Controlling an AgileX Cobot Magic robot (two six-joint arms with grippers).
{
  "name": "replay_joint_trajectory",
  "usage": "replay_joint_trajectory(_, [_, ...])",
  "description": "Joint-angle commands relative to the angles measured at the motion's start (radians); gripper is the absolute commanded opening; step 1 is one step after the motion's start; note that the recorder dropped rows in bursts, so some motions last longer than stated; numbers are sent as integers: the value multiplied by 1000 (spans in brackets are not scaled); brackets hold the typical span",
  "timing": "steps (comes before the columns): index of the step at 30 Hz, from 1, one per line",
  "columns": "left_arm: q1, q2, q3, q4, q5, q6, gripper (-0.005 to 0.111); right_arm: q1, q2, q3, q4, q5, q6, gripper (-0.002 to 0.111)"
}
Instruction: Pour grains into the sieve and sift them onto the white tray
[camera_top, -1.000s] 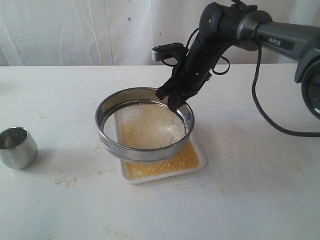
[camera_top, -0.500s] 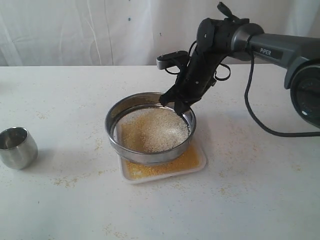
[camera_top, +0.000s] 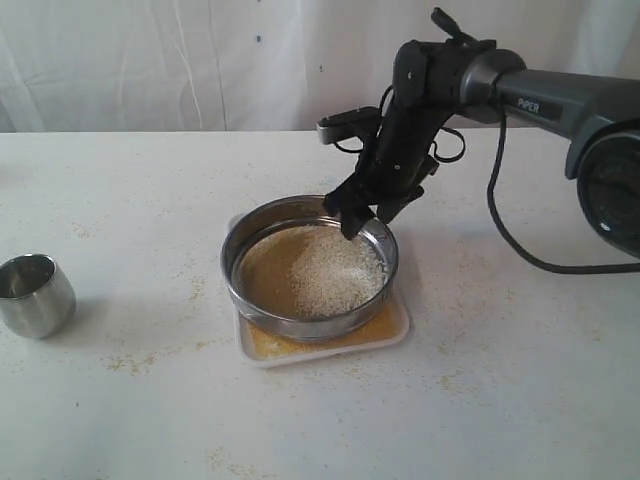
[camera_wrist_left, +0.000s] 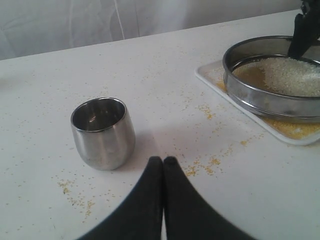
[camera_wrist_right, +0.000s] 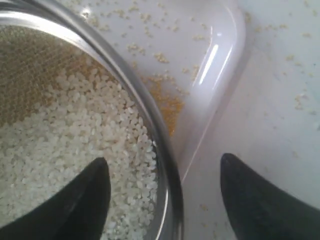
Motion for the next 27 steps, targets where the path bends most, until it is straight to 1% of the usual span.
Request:
replay_joint_trajectory(1, [0,-5,5,-6,-3,0,0,-8,-91,10,30,29,4,58])
replay_joint_trajectory(5, [0,-5,5,-6,-3,0,0,-8,-192,110,51,-24,2,51])
replay_joint_trajectory(8, [0,-5,5,-6,-3,0,0,-8,-283,230,52,-76,-12,46])
replay_joint_trajectory(11, [0,-5,5,-6,-3,0,0,-8,-398,389,52,-153,-22,41])
replay_joint_trajectory(16, [0,-5,5,-6,-3,0,0,-8,-697,692,56,-375,-22,30])
replay_joint_trajectory(21, [0,-5,5,-6,-3,0,0,-4,-1016,991,120,-546,-22,20])
replay_joint_trajectory(26, [0,-5,5,-6,-3,0,0,2,-1343,1251,195,-623,-30,2])
replay_joint_trajectory(27, [0,-5,5,-6,-3,0,0,2,-1407,1288,210,-623,-30,0])
